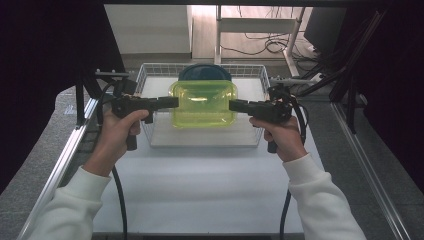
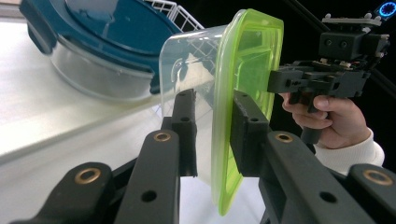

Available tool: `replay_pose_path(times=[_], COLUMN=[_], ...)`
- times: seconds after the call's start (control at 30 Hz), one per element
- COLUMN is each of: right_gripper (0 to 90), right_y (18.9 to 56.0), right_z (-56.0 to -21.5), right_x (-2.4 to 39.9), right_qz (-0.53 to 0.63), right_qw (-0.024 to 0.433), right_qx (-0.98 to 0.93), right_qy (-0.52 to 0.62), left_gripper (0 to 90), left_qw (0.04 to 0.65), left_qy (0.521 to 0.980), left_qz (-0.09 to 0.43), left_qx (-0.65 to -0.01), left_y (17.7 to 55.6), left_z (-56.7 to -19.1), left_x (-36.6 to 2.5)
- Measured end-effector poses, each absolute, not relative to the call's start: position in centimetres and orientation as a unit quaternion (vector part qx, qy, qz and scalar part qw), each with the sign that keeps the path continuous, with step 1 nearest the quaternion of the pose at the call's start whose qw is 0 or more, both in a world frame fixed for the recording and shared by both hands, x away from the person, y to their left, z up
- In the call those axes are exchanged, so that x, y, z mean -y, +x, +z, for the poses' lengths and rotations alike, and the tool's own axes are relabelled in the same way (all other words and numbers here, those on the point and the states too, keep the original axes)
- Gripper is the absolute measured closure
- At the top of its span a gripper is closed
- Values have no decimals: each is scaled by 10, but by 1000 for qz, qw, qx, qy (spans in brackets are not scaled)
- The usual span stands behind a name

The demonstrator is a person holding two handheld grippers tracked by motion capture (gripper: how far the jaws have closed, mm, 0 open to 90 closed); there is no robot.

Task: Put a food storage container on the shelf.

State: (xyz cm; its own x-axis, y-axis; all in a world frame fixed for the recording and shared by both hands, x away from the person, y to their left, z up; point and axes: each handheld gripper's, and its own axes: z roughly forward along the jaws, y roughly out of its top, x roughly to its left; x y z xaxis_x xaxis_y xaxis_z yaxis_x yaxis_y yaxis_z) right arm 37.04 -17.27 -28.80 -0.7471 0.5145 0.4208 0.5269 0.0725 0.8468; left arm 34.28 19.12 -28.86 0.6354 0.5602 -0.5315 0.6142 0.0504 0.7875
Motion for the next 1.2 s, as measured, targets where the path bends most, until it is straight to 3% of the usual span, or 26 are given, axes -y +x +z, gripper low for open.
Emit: replay_pose_path(times=[0.43,0.93,1.2], right_gripper=[790,786,786], right_y=[407,449,468], right_z=[-256,-241,-242], right_x=[171,166,159], right_qz=[-582,-572,-556], right_qw=[8,35,42], right_qx=[726,717,710], right_qy=[-366,-397,-430], left_gripper=[732,740,749], left_qw=[587,581,564], left_qy=[683,671,667], left_qz=[-39,-61,-78], left_qx=[-433,-456,-481], left_y=[389,434,455], left_z=[-258,-248,-261], left_x=[-193,-199,-202])
